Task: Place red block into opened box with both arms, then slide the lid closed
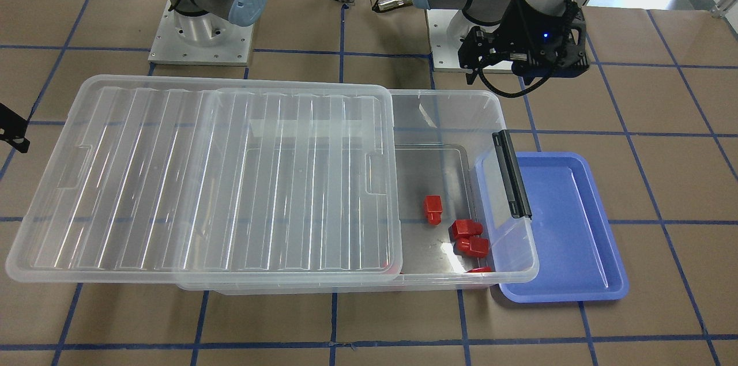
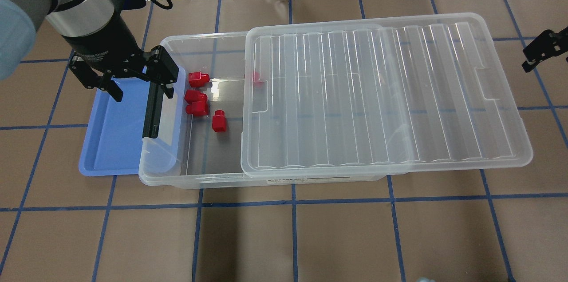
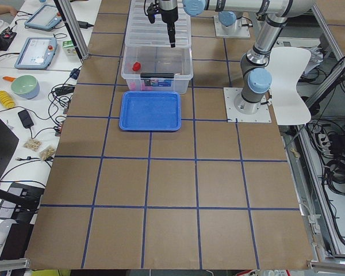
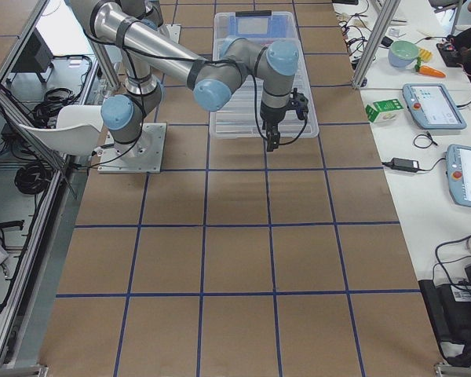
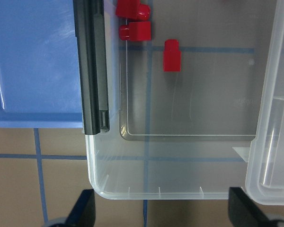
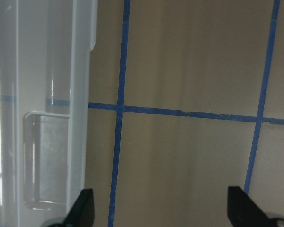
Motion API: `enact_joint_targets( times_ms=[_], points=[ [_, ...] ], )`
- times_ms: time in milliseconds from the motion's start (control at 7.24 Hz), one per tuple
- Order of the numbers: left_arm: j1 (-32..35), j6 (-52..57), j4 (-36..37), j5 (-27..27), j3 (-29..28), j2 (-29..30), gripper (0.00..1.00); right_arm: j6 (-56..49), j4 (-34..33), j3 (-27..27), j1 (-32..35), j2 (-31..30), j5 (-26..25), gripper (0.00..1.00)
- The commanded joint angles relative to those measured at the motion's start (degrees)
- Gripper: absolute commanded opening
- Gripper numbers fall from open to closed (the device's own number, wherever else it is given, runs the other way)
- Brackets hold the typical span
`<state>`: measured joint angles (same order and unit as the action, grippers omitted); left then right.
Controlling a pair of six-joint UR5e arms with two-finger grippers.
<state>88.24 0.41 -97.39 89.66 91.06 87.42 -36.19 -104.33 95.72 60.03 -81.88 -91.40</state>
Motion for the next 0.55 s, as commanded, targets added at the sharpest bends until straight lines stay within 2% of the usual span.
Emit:
enact_joint_targets(
  times_ms=[0, 415],
  points=[
    [-1.2, 0.6, -0.3, 0.2, 0.0, -0.4, 1.00, -2.0, -5.7, 4.6, -0.3, 0.5, 0.2, 1.00],
    [-1.0, 0.6, -0.3, 0.2, 0.4, -0.4, 1.00, -1.7, -5.5, 5.5, -0.3, 0.5, 0.2, 1.00]
  ],
)
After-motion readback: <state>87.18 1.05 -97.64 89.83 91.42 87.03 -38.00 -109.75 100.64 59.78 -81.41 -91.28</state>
